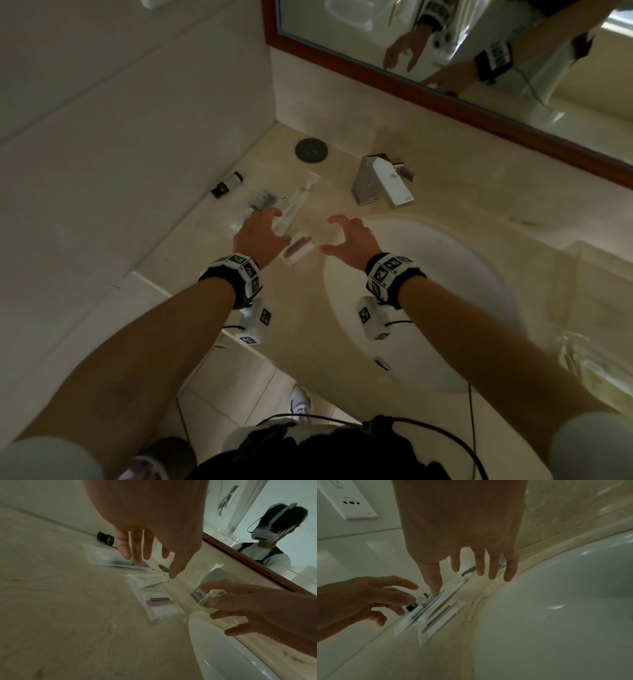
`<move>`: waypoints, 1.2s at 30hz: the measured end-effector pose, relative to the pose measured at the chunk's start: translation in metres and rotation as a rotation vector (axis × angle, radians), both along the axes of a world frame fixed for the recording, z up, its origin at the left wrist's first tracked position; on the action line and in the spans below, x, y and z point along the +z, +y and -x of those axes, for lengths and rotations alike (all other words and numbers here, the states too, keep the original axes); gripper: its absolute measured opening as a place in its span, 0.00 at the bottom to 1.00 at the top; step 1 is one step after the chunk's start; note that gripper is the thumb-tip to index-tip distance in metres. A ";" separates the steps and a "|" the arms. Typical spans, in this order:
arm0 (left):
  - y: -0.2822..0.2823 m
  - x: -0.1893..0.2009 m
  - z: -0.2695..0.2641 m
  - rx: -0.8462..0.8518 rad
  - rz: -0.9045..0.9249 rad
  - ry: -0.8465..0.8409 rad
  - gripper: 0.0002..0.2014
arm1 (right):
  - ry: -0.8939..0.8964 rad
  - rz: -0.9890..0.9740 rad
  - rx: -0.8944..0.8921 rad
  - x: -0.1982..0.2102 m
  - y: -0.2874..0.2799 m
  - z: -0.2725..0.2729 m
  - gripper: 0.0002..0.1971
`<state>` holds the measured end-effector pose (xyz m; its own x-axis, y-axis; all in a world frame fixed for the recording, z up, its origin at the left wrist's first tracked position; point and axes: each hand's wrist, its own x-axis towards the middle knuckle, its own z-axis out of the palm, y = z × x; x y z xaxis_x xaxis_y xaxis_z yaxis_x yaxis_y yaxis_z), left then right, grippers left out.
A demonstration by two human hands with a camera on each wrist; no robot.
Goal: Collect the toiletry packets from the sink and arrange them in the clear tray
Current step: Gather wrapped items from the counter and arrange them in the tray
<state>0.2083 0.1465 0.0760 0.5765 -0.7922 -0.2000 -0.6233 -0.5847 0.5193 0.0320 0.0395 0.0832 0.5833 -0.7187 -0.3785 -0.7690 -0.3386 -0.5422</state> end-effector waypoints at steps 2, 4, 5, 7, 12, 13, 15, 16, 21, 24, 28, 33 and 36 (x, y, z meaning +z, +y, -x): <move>-0.004 -0.004 -0.005 -0.001 -0.026 0.000 0.26 | 0.014 0.011 0.008 -0.005 -0.001 -0.007 0.33; -0.008 -0.007 -0.009 -0.015 -0.055 0.004 0.27 | 0.044 0.029 0.022 -0.009 -0.002 -0.016 0.33; -0.009 -0.010 -0.010 -0.020 -0.072 0.007 0.27 | 0.061 0.040 0.030 -0.011 -0.003 -0.020 0.33; -0.013 -0.016 -0.014 -0.015 -0.100 0.007 0.26 | 0.100 0.076 0.066 -0.014 -0.002 -0.028 0.33; -0.017 -0.026 -0.023 -0.024 -0.151 -0.064 0.22 | 0.165 0.172 0.212 -0.021 -0.001 -0.045 0.32; -0.018 -0.028 -0.025 -0.035 -0.158 -0.081 0.21 | 0.175 0.179 0.232 -0.022 -0.002 -0.048 0.32; -0.019 -0.030 -0.026 -0.057 -0.164 -0.113 0.20 | 0.196 0.184 0.265 -0.023 -0.003 -0.053 0.32; -0.019 -0.031 -0.027 -0.067 -0.166 -0.127 0.20 | 0.208 0.190 0.282 -0.023 -0.004 -0.056 0.33; -0.022 -0.038 -0.030 -0.103 -0.188 -0.166 0.20 | 0.289 0.240 0.359 -0.024 -0.007 -0.064 0.35; -0.022 -0.043 -0.033 -0.138 -0.198 -0.158 0.19 | 0.327 0.251 0.363 -0.027 -0.007 -0.065 0.35; -0.022 -0.048 -0.034 -0.154 -0.199 -0.144 0.19 | 0.323 0.234 0.343 -0.029 -0.007 -0.067 0.36; -0.023 -0.046 -0.034 -0.172 -0.238 -0.133 0.18 | 0.308 0.155 0.278 -0.028 -0.007 -0.071 0.40; -0.021 -0.043 -0.033 -0.197 -0.250 -0.131 0.15 | 0.302 0.103 0.223 -0.027 -0.003 -0.077 0.44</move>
